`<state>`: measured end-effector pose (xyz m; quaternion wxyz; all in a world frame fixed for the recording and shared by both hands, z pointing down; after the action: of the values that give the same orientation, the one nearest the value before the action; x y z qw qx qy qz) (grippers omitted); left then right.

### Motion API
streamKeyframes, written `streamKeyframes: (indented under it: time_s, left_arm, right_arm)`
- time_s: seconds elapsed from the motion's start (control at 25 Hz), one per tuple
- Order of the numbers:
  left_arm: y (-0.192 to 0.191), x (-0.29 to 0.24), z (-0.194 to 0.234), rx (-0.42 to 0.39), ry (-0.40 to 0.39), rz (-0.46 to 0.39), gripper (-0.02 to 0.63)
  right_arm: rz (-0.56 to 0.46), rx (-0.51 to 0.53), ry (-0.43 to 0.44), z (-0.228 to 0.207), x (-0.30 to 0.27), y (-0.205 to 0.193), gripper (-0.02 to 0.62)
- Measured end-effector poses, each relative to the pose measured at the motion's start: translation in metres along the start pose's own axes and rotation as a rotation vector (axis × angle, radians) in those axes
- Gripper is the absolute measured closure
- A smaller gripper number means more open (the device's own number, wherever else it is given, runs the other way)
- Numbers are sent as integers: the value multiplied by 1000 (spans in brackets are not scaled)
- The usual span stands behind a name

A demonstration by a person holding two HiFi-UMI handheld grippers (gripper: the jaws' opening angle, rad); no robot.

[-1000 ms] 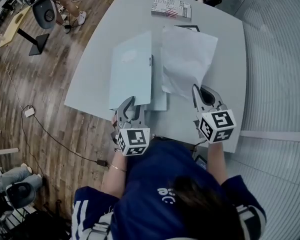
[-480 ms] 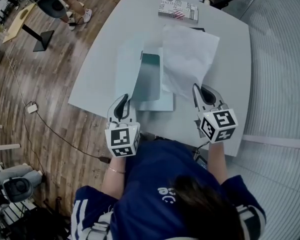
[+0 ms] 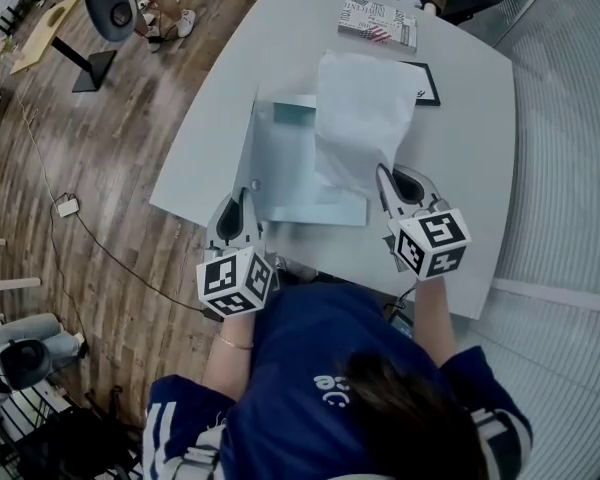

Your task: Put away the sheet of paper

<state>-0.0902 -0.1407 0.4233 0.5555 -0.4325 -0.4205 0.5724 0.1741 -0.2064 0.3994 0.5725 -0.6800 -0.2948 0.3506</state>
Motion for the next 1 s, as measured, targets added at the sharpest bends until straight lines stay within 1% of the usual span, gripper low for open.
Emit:
streamKeyframes:
  time_s: [0.2, 0.48, 0.6, 0.72, 0.8, 1.0]
  left_arm:
    - [2, -2, 20, 29, 28, -8, 572]
    - [5, -5, 40, 56, 53, -15, 577]
    - [6, -7, 44, 58, 61, -17, 578]
    - [8, -7, 49, 59, 64, -20, 578]
    - [9, -8, 50, 60, 65, -20, 578]
    - [10, -17, 47, 58, 57, -20, 578]
  right_arm:
    - [22, -21, 60, 19, -27, -5, 588]
    - [21, -163, 188, 40, -66, -17, 588]
    - [61, -184, 207, 44, -80, -26, 588]
    - [121, -216, 210, 50, -90, -38, 588]
    - [150, -283, 205, 52, -95, -46, 588]
    - [207, -551, 158, 47, -108, -65, 588]
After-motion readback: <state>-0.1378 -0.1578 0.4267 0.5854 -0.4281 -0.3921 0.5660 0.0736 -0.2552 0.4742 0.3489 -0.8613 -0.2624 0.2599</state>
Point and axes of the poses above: the fingertips, and each gripper's own axes: x backward along the fingers, z to its left, y out of its top, the point moved 5 cm from there along x, backward along the fingers, and after that the axes turned 15 degrees about -z, right-handed, at the moved point
